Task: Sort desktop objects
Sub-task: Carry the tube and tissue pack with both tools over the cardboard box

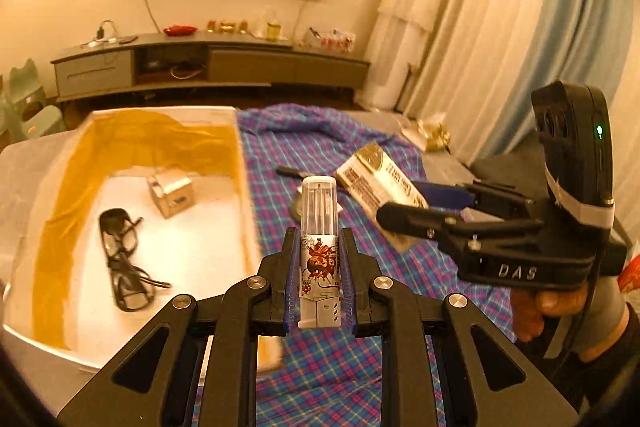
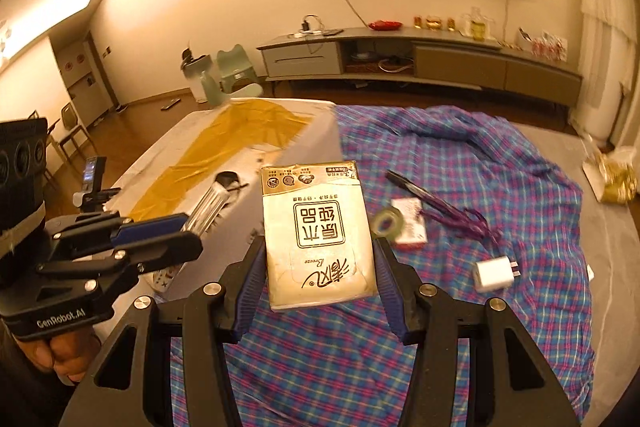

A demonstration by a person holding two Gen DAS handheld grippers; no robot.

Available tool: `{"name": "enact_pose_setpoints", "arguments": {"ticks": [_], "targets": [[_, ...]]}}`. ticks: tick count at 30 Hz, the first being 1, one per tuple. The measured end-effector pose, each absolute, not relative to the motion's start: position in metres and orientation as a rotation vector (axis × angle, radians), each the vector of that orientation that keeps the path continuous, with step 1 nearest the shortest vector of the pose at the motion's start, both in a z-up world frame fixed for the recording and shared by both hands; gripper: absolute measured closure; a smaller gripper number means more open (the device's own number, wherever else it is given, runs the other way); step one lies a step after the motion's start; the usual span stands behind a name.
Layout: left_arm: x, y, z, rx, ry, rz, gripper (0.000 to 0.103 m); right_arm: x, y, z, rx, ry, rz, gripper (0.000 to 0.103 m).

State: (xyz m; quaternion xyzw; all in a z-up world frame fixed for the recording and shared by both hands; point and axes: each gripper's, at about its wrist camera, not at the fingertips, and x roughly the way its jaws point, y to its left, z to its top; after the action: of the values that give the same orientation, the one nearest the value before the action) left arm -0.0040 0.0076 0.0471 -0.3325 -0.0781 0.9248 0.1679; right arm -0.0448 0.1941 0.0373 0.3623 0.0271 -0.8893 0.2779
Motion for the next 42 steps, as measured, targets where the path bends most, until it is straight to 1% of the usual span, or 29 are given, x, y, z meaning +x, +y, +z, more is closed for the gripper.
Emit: {"name": "enact_pose_setpoints", "arguments": {"ticks": [8,14,21,35,42], "targets": [[0.0,-0.037,0.055,-0.92,-0.335,2.678,0.083,-0.042,0.145,0.059,0.933,0.191,-2.359,0.049],[-0.002,-0.076,0.052,-0.936,-0.508,2.656,0.083,-0.045,0.112,0.071,0.911,0.287,-2.335,0.049],[-0.009,-0.11,0.045,-0.97,-0.642,2.65,0.083,-0.058,0.084,0.075,0.916,0.382,-2.31,0.049],[-0.042,-0.155,0.027,-1.064,-0.863,2.638,0.084,-0.094,0.024,0.051,0.975,0.62,-2.19,0.049],[-0.061,-0.159,0.01,-1.173,-0.895,2.627,0.084,-0.122,-0.003,0.028,1.04,0.736,-2.123,0.049]]}}
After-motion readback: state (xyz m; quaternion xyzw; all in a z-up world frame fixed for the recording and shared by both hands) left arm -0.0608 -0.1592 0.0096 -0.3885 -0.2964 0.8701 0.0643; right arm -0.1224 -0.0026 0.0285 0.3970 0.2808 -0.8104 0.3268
